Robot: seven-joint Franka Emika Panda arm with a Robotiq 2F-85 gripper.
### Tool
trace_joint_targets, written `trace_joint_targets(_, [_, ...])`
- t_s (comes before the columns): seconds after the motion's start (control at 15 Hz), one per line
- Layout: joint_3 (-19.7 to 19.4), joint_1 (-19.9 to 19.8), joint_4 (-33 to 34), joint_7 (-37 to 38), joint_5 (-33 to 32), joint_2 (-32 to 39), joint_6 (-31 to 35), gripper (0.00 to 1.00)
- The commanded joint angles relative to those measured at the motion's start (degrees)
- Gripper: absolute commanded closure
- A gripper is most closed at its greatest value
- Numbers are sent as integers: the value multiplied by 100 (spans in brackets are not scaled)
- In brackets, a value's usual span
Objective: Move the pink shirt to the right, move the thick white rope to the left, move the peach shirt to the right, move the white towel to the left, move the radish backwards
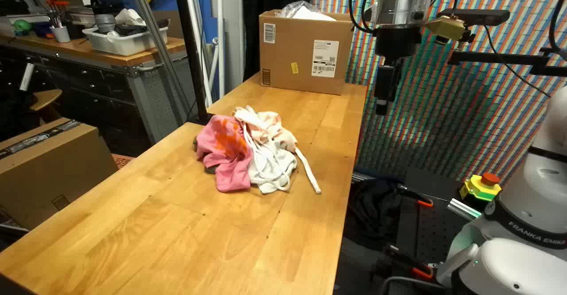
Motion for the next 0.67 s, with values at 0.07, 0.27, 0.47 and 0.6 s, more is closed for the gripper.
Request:
trace_joint_targets(0.07, [6, -8, 40, -5, 2, 0, -10, 0])
trace_joint_targets(0.27, [6, -8, 50, -5, 2, -1, -10, 0])
trace_joint_targets(0.47, [6, -8, 50, -5, 2, -1, -10, 0])
trace_joint_targets(0.6, [25, 10, 119, -27, -18, 71, -4, 0])
